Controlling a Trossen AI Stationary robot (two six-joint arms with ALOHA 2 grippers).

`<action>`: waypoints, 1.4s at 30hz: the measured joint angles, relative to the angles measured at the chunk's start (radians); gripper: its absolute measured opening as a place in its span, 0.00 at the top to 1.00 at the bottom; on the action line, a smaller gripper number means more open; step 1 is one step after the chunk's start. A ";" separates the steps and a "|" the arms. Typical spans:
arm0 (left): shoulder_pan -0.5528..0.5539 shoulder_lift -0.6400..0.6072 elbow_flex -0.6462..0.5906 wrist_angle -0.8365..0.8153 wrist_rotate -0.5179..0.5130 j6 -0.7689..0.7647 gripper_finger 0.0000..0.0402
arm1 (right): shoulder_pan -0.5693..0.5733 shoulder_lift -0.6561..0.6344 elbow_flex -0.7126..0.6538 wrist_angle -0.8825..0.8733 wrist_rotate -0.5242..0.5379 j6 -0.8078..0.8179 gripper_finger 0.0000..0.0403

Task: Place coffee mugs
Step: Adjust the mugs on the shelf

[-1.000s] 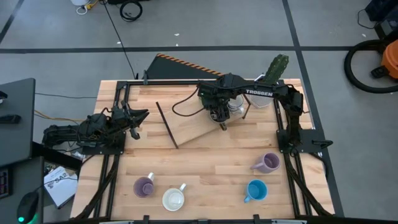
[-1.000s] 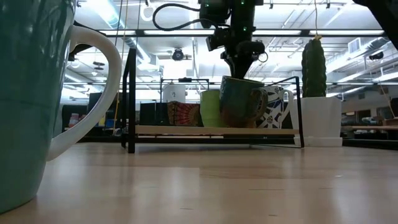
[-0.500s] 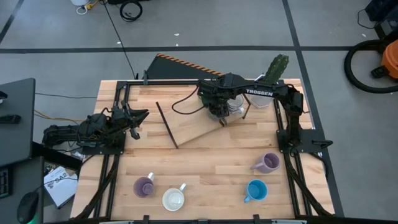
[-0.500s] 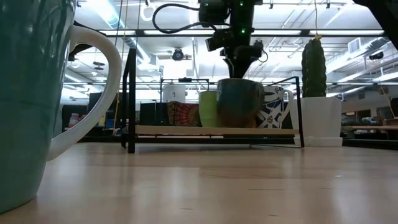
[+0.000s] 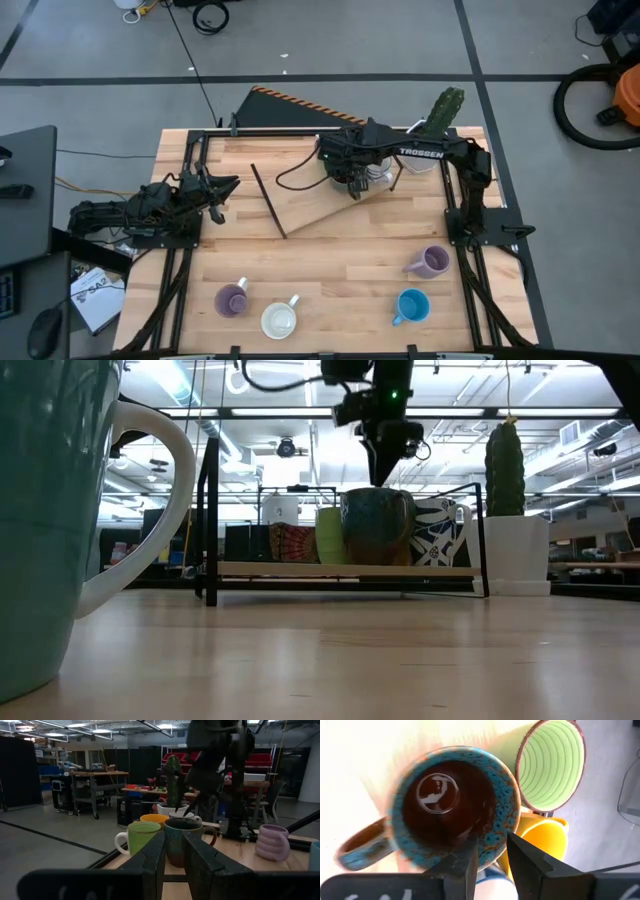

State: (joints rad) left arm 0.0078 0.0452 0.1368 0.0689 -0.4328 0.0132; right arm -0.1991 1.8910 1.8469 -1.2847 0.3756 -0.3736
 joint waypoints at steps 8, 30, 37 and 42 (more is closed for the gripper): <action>0.000 0.000 0.000 0.013 0.000 -0.001 0.83 | 0.017 -0.015 0.000 0.044 -0.071 0.014 0.73; 0.000 0.000 0.000 0.015 -0.008 0.011 0.83 | -0.182 0.051 -0.001 0.204 -0.299 -0.258 0.42; 0.000 0.003 0.000 0.008 -0.016 0.021 0.83 | -0.202 0.110 -0.001 0.185 -0.335 -0.298 0.46; 0.000 0.010 0.000 0.011 -0.019 0.026 0.83 | -0.200 0.133 -0.001 0.151 -0.359 -0.302 0.48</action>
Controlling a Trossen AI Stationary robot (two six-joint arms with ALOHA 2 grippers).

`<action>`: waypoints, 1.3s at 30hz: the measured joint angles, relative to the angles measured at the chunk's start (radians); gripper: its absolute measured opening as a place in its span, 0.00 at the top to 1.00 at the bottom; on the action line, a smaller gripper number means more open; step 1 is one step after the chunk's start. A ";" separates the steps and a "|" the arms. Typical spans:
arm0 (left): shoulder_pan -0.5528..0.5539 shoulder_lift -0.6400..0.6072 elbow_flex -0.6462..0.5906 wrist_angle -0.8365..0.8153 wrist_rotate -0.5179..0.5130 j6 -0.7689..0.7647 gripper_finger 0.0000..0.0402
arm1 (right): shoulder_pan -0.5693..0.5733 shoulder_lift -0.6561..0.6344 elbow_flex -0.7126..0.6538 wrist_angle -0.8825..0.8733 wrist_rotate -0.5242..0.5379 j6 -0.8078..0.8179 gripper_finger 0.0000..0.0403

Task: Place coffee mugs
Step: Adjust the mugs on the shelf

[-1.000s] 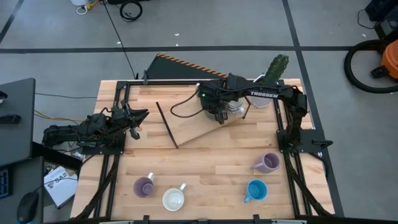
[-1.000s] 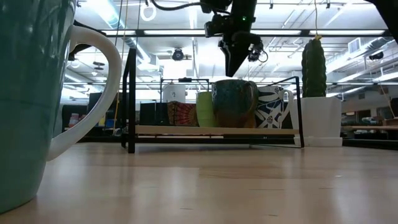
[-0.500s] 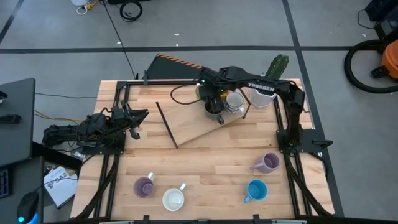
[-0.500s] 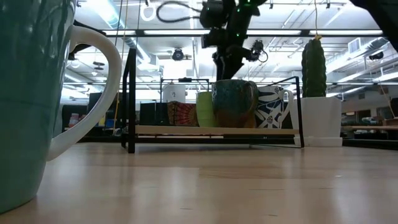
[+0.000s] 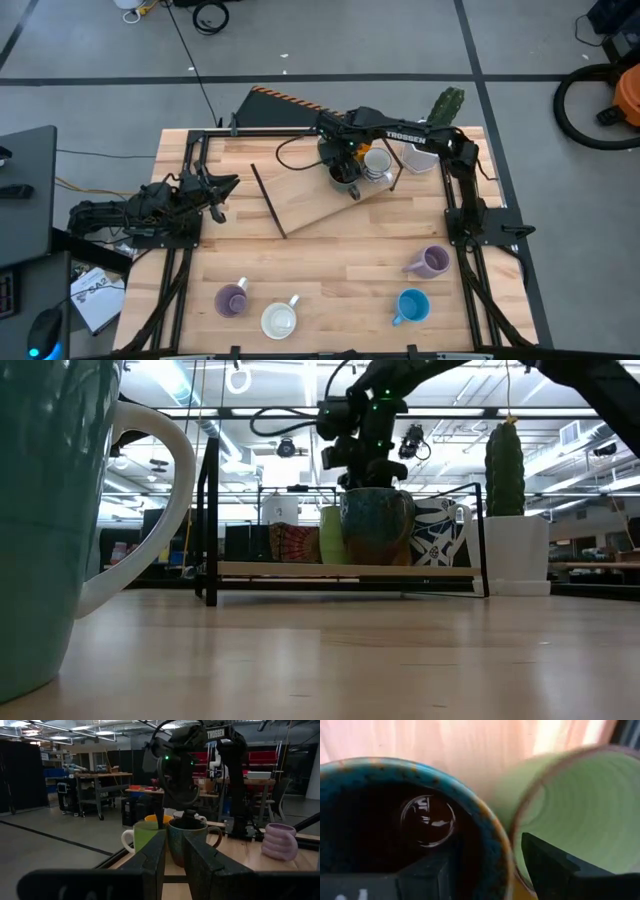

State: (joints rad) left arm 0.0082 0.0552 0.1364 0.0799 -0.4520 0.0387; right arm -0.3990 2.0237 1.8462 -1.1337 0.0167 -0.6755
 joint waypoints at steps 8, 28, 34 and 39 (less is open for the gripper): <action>0.001 0.004 0.000 0.000 0.000 0.001 0.83 | 0.023 0.006 0.000 -0.021 -0.024 0.002 0.52; 0.001 0.004 0.000 -0.002 0.000 0.001 0.83 | 0.045 0.006 0.000 -0.038 0.047 -0.007 0.53; 0.001 0.004 0.000 -0.002 0.000 0.001 0.83 | 0.048 0.006 0.000 -0.034 0.077 -0.007 0.53; 0.001 0.004 0.000 -0.003 0.000 0.002 0.83 | 0.058 -0.005 0.000 -0.039 0.095 -0.001 0.53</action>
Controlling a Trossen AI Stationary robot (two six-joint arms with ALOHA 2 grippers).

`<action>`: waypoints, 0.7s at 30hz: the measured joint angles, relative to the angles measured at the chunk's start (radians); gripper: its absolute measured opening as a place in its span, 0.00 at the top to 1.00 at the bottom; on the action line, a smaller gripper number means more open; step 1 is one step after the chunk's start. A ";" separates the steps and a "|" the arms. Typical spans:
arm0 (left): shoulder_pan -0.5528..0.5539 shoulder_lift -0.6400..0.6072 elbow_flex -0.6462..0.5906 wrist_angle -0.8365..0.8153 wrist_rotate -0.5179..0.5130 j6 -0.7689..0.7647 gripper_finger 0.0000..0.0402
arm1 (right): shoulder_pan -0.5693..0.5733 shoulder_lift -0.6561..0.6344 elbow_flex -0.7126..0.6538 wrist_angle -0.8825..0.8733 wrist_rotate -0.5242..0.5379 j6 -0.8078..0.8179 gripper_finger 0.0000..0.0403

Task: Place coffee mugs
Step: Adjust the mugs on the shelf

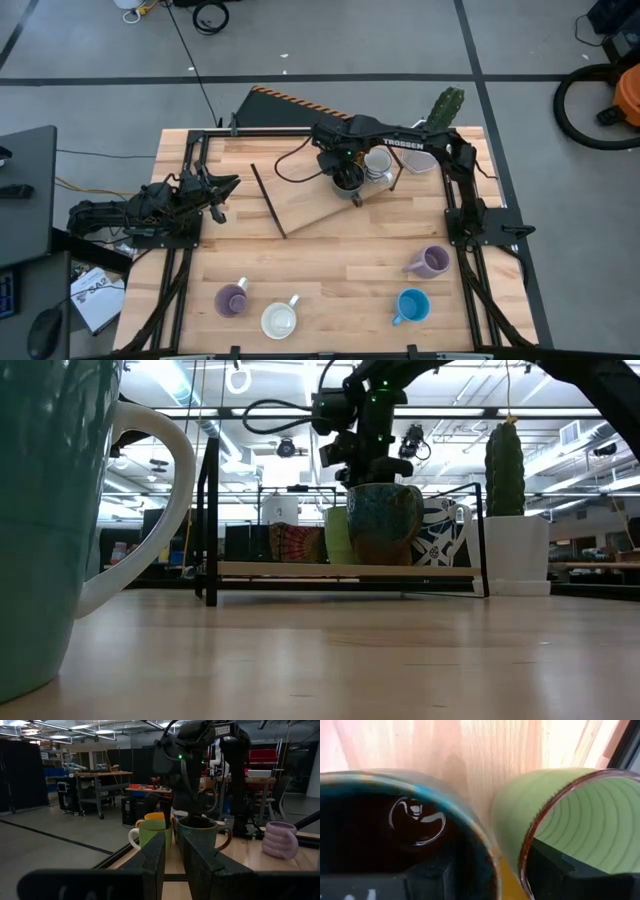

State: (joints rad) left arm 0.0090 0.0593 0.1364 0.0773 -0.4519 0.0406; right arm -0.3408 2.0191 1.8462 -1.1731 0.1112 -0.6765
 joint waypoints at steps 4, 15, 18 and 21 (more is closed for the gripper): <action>0.000 0.000 0.000 0.000 0.000 0.000 0.83 | 0.000 -0.005 0.001 0.000 0.001 0.000 0.53; 0.000 0.000 0.000 0.000 0.000 -0.001 0.83 | 0.000 -0.005 0.000 0.001 0.009 -0.008 0.65; 0.000 0.000 0.000 0.000 0.000 -0.001 0.83 | 0.000 -0.005 0.000 0.002 0.011 -0.008 0.69; 0.000 0.000 0.000 0.000 0.000 -0.001 0.83 | 0.000 -0.005 0.000 0.002 0.011 -0.008 0.72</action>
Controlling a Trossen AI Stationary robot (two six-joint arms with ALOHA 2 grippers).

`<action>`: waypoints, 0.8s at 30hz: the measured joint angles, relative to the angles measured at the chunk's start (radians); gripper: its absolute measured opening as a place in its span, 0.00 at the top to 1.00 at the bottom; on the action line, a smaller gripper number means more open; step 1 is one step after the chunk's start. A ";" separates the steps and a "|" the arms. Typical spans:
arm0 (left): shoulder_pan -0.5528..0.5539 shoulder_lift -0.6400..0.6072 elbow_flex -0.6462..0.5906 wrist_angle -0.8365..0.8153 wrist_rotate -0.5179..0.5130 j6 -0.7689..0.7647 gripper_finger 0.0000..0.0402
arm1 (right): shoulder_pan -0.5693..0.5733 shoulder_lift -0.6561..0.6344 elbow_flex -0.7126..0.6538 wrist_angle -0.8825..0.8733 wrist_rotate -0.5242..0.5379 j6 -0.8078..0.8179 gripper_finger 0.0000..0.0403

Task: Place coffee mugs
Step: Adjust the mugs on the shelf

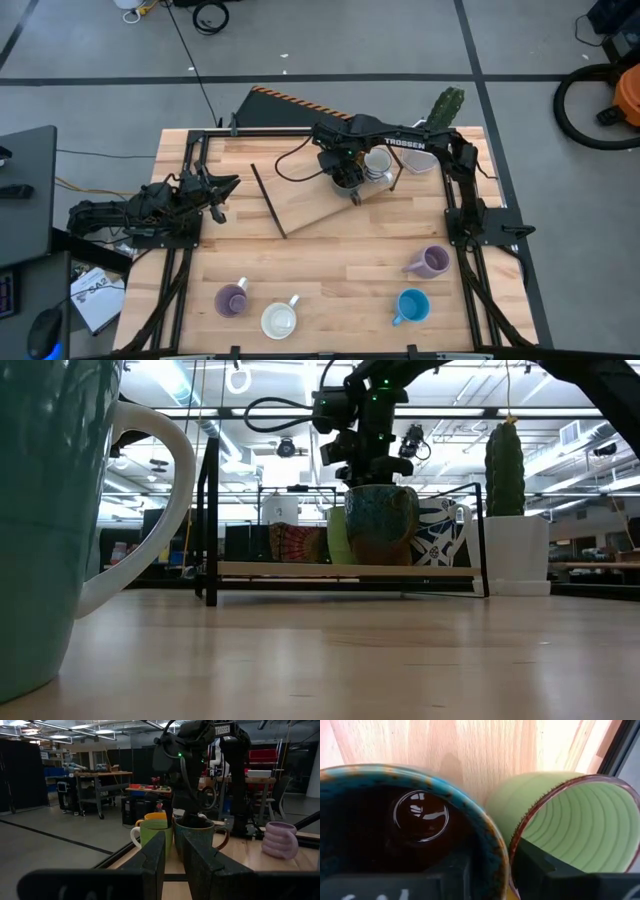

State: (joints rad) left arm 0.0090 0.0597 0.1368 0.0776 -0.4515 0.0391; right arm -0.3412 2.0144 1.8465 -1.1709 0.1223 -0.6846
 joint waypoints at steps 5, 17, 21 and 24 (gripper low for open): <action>0.000 0.000 0.000 0.000 0.000 0.000 0.83 | 0.000 0.000 0.000 0.000 0.000 -0.004 0.75; 0.000 0.000 0.000 0.000 0.000 0.000 0.83 | 0.001 0.000 0.000 0.001 0.008 0.053 0.68; 0.000 0.000 0.000 0.000 0.000 0.000 0.83 | 0.008 0.002 0.037 -0.043 0.008 0.088 0.64; 0.000 0.000 0.000 0.000 0.000 0.000 0.83 | 0.015 0.002 0.106 -0.095 0.008 0.120 0.62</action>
State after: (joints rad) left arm 0.0090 0.0597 0.1368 0.0776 -0.4515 0.0395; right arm -0.3263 2.0163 1.9524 -1.2654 0.1307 -0.5646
